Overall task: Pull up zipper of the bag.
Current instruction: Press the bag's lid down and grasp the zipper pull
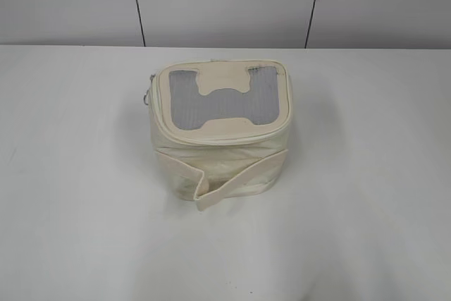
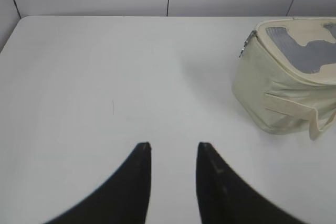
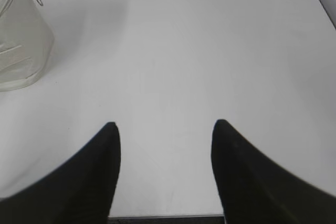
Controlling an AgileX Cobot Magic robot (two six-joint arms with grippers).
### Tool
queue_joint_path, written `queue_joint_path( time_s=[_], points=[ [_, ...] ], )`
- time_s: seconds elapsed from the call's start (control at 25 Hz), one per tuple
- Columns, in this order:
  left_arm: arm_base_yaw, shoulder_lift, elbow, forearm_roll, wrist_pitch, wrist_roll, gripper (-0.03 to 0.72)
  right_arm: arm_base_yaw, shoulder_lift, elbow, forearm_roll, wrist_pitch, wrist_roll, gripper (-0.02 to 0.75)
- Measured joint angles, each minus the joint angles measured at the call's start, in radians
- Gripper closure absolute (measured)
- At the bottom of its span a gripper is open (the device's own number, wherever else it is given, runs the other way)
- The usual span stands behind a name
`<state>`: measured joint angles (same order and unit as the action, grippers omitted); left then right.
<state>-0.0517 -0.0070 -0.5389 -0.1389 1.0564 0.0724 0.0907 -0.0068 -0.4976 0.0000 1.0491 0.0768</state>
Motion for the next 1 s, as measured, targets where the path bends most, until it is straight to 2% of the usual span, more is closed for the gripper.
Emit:
queue_joint_path(
  time_s=[1.0],
  points=[
    [0.000,0.000,0.000,0.000,0.000,0.000,0.447,0.000,0.000,0.000,0.009,0.000,0.000,0.297]
  ],
)
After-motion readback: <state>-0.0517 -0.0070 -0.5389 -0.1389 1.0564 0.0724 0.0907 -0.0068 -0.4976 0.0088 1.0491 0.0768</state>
